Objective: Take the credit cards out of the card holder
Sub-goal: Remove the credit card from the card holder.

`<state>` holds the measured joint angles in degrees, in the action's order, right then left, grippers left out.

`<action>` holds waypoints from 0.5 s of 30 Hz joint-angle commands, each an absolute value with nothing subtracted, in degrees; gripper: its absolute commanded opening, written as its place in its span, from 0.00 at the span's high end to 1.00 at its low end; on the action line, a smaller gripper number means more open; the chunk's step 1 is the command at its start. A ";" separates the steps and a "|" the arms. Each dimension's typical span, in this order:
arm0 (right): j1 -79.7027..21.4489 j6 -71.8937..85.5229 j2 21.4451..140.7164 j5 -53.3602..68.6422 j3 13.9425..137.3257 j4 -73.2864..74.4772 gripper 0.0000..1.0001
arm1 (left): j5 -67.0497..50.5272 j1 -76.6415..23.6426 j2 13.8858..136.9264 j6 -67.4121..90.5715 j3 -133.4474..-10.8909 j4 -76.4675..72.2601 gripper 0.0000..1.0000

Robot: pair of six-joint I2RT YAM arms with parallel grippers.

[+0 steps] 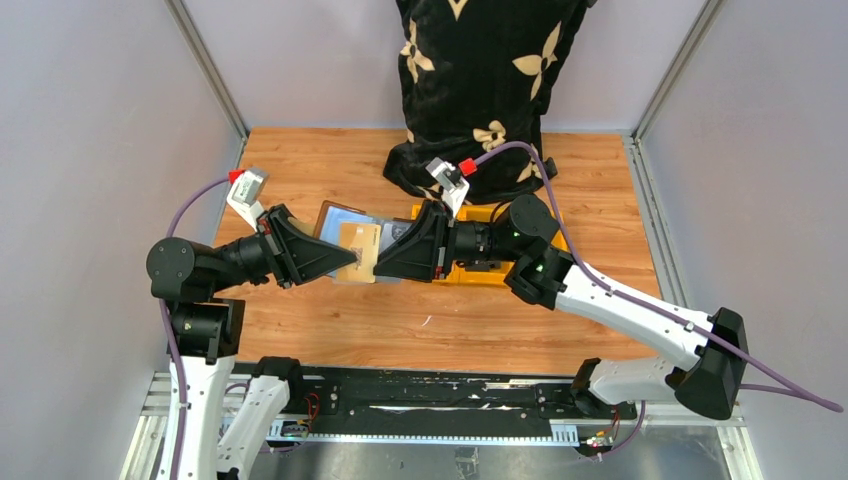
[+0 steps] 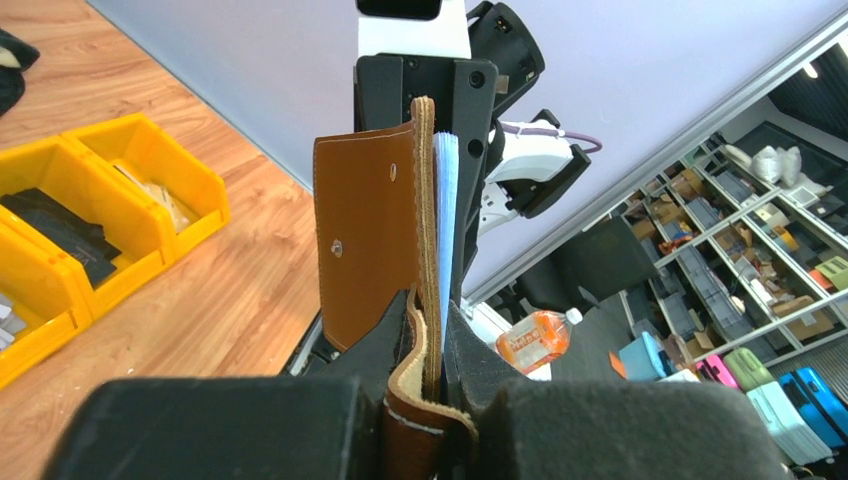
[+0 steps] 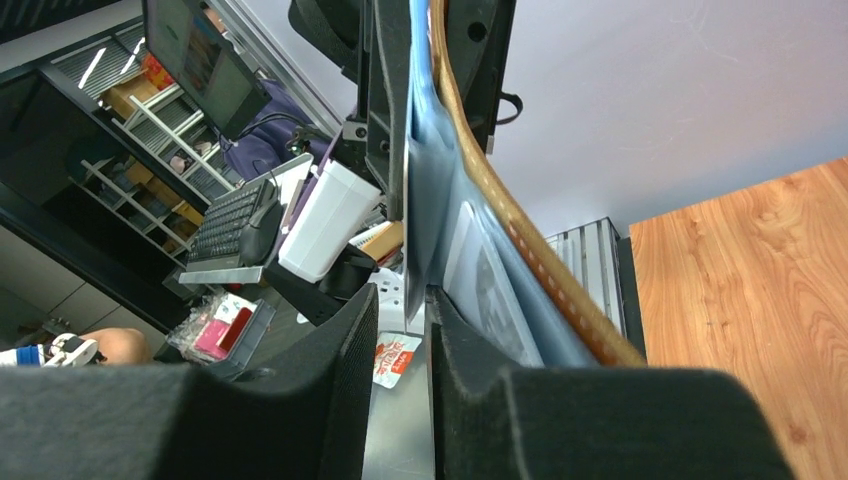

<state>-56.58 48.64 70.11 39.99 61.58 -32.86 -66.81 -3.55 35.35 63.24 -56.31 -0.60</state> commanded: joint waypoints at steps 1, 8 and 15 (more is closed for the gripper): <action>-55.95 49.21 71.74 40.25 65.47 -33.42 0.73 | -67.30 -3.60 34.80 64.42 -57.21 -3.42 0.98; -54.14 55.19 73.36 40.52 65.13 -40.26 0.82 | -67.67 -3.66 34.37 63.84 -57.61 -2.58 0.98; -53.51 57.25 73.17 41.04 64.68 -43.11 0.97 | -67.83 -3.60 34.17 62.78 -57.92 -1.17 0.89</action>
<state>-54.61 55.42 73.41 40.91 64.01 -38.39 -66.22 -3.55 35.03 63.44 -56.36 -1.32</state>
